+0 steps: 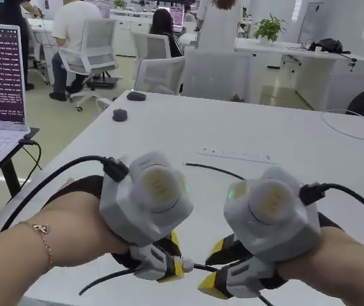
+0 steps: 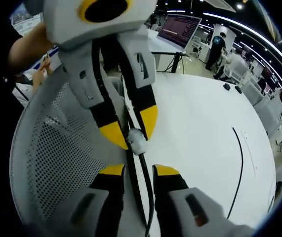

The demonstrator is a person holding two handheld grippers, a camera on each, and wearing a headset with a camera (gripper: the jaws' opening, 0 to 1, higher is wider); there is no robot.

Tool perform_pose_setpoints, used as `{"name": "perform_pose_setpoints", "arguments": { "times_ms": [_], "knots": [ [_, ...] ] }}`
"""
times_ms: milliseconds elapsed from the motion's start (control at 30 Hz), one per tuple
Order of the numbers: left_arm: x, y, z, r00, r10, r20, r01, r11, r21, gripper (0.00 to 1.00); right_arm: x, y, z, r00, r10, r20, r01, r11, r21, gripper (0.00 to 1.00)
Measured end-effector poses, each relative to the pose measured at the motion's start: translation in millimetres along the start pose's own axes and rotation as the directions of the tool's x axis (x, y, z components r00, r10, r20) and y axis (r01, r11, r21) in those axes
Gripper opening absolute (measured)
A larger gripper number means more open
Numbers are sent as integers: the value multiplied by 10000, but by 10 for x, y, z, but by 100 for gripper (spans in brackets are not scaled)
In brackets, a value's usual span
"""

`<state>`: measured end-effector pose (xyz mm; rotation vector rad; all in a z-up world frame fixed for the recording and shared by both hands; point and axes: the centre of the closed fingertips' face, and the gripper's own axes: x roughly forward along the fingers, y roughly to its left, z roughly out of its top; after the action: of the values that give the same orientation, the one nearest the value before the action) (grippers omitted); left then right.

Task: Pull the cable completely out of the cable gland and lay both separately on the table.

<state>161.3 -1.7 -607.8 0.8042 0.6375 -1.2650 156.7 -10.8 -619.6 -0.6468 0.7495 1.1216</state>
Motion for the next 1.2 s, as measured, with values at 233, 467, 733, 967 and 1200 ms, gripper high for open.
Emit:
{"name": "perform_pose_setpoints", "arguments": {
  "times_ms": [233, 467, 733, 967, 1200],
  "knots": [
    [-19, -104, -78, 9998, 17, -177, -9, 9988, 487, 16, 26, 70, -69, 9999, 41, 161, -46, 9995, 312, 5],
    [-95, -17, -212, 9996, 268, -43, -268, 9996, -54, 16, -44, 11, -248, 9996, -258, -145, 266, 9982, 534, 4],
    [-177, 53, -264, 9982, 560, 208, -552, 9978, -362, 16, 4, -79, -443, 9947, -568, -861, 664, 9913, 1136, 7],
    [-172, -17, -158, 9976, 560, 398, -552, 9983, -200, 16, 60, 112, 123, 9985, 134, 539, -149, 9995, 282, 18],
    [-179, -29, -91, 9959, 554, 713, -535, 9982, -281, 16, 101, 51, 118, 9991, 120, 410, -114, 9998, -150, 4]
  ]
}}
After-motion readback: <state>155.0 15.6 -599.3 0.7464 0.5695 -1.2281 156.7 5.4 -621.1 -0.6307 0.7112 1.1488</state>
